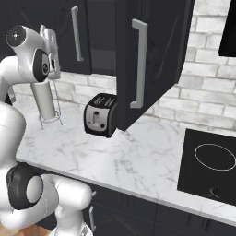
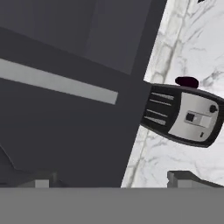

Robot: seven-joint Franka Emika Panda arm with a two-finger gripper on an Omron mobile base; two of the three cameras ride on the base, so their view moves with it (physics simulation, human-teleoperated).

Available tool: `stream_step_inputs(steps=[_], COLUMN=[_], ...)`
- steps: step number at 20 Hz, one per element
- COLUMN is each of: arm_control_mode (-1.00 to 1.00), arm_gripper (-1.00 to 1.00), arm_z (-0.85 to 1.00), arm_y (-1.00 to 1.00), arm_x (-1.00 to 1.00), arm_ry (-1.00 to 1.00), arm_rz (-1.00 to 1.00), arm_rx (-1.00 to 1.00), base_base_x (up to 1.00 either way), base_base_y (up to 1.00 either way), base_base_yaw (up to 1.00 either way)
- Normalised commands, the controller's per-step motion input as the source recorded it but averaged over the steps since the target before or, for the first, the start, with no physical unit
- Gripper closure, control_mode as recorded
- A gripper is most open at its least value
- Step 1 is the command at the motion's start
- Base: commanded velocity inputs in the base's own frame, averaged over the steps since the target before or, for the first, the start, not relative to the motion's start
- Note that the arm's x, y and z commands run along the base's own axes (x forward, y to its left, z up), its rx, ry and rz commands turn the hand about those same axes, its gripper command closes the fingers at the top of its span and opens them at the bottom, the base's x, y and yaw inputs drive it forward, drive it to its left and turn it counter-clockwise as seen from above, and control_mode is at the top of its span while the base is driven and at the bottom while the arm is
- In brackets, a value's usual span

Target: Close all open cabinet doors.

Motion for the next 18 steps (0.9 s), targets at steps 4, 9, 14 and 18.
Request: stream_step_inputs(steps=[4, 9, 14, 18], arm_control_mode=[-1.00, -1.00, -1.00, -1.00], arm_gripper=[-1.00, -1.00, -1.00, -1.00], arm_z=[-0.02, 0.01, 0.02, 0.05], arm_y=[-0.29, -0.29, -0.30, -0.41], arm_x=[-0.55, -0.59, -0.53, -0.37], arm_ry=[0.01, -0.02, -0.01, 0.09], arm_rz=[-0.18, -0.21, -0.21, -0.14], arm_rx=[0.00, 0.03, 0.02, -0.02], base_base_x=[0.00, 0.00, 0.00, 0.00], base_base_y=[0.00, 0.00, 0.00, 0.00], base_base_yaw=[0.00, 0.00, 0.00, 0.00])
